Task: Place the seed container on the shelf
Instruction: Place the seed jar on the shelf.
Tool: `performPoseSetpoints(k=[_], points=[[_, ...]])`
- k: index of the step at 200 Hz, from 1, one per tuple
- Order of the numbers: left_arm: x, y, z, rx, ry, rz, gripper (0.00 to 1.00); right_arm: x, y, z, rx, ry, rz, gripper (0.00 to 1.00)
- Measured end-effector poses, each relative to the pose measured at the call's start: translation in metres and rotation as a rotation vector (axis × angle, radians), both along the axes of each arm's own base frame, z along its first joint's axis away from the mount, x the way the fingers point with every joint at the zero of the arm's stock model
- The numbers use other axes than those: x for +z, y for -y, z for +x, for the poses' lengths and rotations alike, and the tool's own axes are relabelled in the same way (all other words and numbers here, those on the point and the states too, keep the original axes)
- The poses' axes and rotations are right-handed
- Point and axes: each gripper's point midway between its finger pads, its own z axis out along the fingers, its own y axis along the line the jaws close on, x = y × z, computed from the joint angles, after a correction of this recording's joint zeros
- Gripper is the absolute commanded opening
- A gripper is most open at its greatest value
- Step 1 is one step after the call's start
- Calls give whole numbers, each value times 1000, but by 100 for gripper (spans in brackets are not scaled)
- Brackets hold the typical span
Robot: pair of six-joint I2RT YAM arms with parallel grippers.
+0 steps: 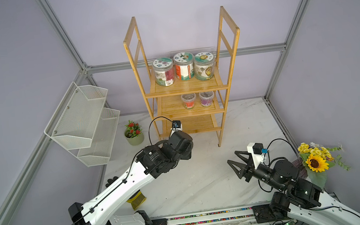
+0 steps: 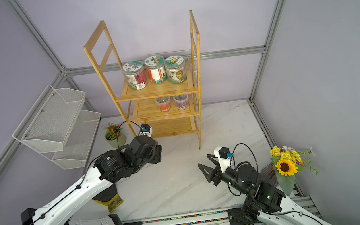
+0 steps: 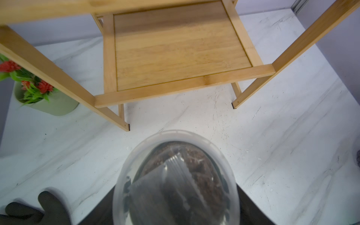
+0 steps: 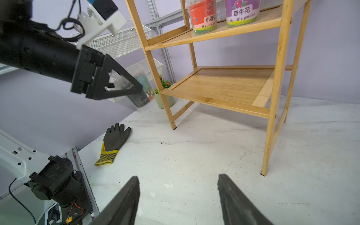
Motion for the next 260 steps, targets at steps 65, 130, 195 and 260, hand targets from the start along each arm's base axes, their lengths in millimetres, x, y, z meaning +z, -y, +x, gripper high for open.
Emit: performPoseSetpoints(k=[65, 130, 195, 260], points=[[70, -17, 18, 52, 94, 16, 53, 5, 2, -2, 1, 13, 14, 67], [95, -10, 54, 79, 119, 66, 53, 6, 4, -4, 1, 17, 18, 67], [89, -15, 82, 112, 106, 123, 52, 5, 4, -4, 1, 19, 14, 67], [96, -28, 95, 142, 123, 118, 51, 5, 4, -4, 1, 20, 12, 67]])
